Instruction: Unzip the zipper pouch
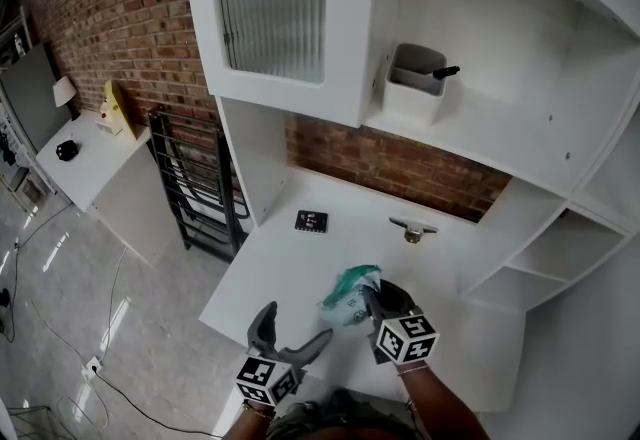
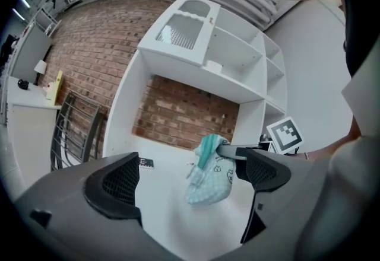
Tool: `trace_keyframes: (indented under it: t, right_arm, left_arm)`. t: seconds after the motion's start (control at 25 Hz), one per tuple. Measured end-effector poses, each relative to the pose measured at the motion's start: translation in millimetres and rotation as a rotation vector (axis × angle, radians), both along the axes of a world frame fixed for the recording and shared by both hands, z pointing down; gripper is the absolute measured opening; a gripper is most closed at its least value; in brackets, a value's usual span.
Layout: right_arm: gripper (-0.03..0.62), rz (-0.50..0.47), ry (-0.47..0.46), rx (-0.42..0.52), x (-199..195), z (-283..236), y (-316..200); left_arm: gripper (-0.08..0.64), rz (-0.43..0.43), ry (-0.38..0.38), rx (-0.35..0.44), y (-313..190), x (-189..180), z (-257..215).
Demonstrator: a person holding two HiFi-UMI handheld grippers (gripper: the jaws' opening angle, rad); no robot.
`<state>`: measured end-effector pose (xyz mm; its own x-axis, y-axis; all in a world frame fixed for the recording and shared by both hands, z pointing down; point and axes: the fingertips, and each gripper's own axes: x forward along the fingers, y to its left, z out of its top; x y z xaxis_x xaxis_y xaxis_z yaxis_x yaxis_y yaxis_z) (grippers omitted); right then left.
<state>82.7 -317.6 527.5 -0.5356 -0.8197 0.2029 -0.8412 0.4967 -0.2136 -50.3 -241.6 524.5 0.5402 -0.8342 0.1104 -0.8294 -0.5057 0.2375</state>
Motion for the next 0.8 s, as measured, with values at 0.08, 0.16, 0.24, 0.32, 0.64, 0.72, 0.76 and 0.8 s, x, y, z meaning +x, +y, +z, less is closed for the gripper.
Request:
trace_keyframes:
  t: [0.08, 0.16, 0.24, 0.32, 0.64, 0.72, 0.76, 0.8]
  right_arm:
    - [0.048, -0.005, -0.045, 0.033, -1.5, -22.5, 6.9]
    - [0.048, -0.010, -0.084, 0.060, -2.2, -41.3, 13.8]
    - [0.046, -0.012, -0.112, 0.085, -2.1, -56.6, 20.0]
    - [0.046, -0.016, -0.133, 0.107, -2.0, -69.3, 26.0]
    - [0.046, -0.036, -0.168, 0.153, -0.7, -92.6, 52.6]
    - [0.046, -0.032, -0.187, 0.153, -0.3, -94.6, 58.2]
    - [0.046, -0.032, -0.191, 0.155, -0.6, -96.0, 60.5]
    - [0.046, -0.033, -0.190, 0.158, -1.0, -97.5, 62.6]
  left_arm:
    - [0.566, 0.021, 0.025, -0.001, 2.1, 2.5, -5.2]
    - [0.558, 0.048, 0.047, 0.007, 4.8, 5.6, -11.0]
    - [0.514, 0.069, 0.056, 0.026, 7.2, 7.9, -17.6]
    - [0.462, 0.084, 0.062, 0.046, 9.2, 9.8, -25.1]
    - [0.274, 0.214, 0.199, 0.126, 26.0, 28.5, -67.7]
    - [0.241, 0.233, 0.207, 0.133, 29.1, 32.8, -72.8]
    - [0.230, 0.251, 0.205, 0.132, 31.1, 36.1, -73.7]
    - [0.225, 0.272, 0.207, 0.125, 33.4, 39.7, -74.2]
